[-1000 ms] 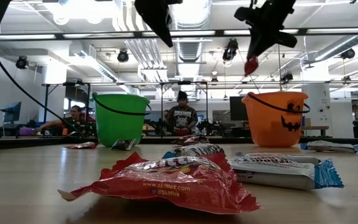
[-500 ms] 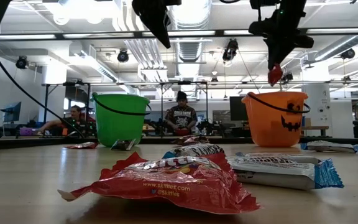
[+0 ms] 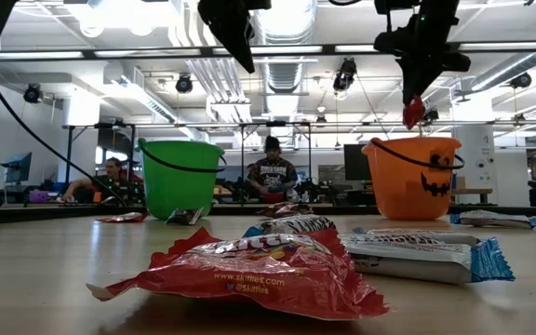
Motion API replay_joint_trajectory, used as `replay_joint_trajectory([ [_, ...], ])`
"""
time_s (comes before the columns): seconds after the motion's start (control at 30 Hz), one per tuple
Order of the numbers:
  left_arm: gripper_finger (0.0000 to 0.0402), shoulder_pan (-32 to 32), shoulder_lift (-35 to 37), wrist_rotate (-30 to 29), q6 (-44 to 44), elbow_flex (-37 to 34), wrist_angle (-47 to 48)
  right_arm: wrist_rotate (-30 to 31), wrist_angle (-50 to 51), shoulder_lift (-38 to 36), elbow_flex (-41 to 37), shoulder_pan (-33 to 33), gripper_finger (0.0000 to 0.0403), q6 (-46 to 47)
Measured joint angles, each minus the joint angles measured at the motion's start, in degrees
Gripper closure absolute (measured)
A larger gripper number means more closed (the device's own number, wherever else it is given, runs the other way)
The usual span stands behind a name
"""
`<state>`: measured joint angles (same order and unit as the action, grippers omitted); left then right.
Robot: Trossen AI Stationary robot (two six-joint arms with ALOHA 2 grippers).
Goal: Sort candy
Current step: Put the red candy into the orange bucket
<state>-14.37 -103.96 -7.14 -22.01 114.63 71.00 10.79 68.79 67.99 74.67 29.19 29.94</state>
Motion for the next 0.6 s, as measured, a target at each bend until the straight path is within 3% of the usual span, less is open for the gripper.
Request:
replay_joint_trajectory([
  [0.6, 0.0314, 0.00, 0.02, 0.13, 0.02, 0.00, -0.42, -0.35, 0.37, 0.04, 0.00, 0.00, 0.0386, -3.65],
])
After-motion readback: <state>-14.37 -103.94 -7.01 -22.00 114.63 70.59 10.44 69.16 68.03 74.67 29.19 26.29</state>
